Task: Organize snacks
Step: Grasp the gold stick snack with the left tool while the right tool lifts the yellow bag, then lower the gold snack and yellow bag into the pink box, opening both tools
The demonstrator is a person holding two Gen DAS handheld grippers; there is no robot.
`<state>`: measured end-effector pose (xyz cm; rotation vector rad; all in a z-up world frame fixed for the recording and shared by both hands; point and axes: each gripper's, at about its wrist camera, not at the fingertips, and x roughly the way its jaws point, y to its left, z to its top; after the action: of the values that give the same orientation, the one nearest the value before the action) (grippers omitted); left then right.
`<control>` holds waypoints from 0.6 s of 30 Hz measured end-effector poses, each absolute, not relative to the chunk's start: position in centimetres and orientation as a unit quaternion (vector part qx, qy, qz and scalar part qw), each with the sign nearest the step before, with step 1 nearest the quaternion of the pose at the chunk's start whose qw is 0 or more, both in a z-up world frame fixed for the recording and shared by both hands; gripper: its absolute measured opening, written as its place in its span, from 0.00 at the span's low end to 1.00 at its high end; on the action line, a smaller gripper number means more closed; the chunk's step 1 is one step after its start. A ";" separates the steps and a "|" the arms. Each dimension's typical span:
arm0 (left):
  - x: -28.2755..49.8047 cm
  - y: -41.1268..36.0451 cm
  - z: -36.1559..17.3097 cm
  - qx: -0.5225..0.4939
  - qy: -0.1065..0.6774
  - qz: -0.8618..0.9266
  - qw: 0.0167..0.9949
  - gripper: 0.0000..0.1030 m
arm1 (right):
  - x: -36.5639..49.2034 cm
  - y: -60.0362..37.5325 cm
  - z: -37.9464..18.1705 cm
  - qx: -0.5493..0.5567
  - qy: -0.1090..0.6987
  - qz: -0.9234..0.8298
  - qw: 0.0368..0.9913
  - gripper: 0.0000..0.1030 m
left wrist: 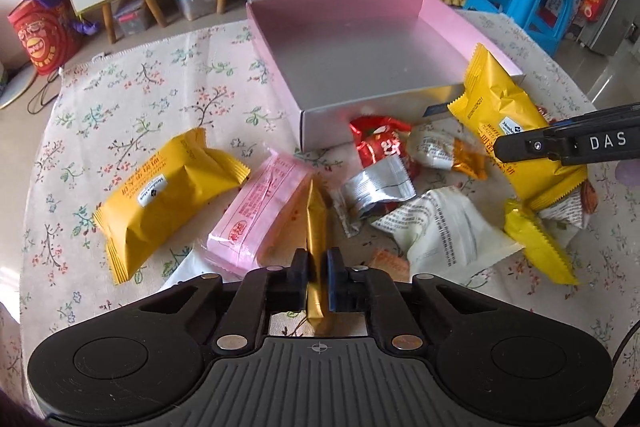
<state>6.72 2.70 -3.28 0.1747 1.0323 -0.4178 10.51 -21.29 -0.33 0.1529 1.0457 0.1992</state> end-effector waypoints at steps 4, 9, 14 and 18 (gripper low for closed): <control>6.3 2.5 -2.5 0.076 0.478 -0.197 0.852 0.06 | 10.2 -21.4 0.5 0.085 0.489 0.097 0.863 0.23; 6.0 2.5 -0.5 0.065 0.449 -0.201 0.868 0.06 | 10.2 -21.7 2.0 0.095 0.469 0.102 0.872 0.23; 6.2 2.0 1.5 0.049 0.423 -0.206 0.881 0.06 | 10.8 -22.7 3.2 0.117 0.448 0.097 0.881 0.23; 7.4 1.0 2.4 0.050 0.402 -0.197 0.893 0.06 | 11.8 -24.0 3.4 0.143 0.433 0.083 0.886 0.23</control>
<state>7.41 1.00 2.44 0.1036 0.8342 -0.4084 11.77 -23.98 3.40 0.2977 0.9008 0.1720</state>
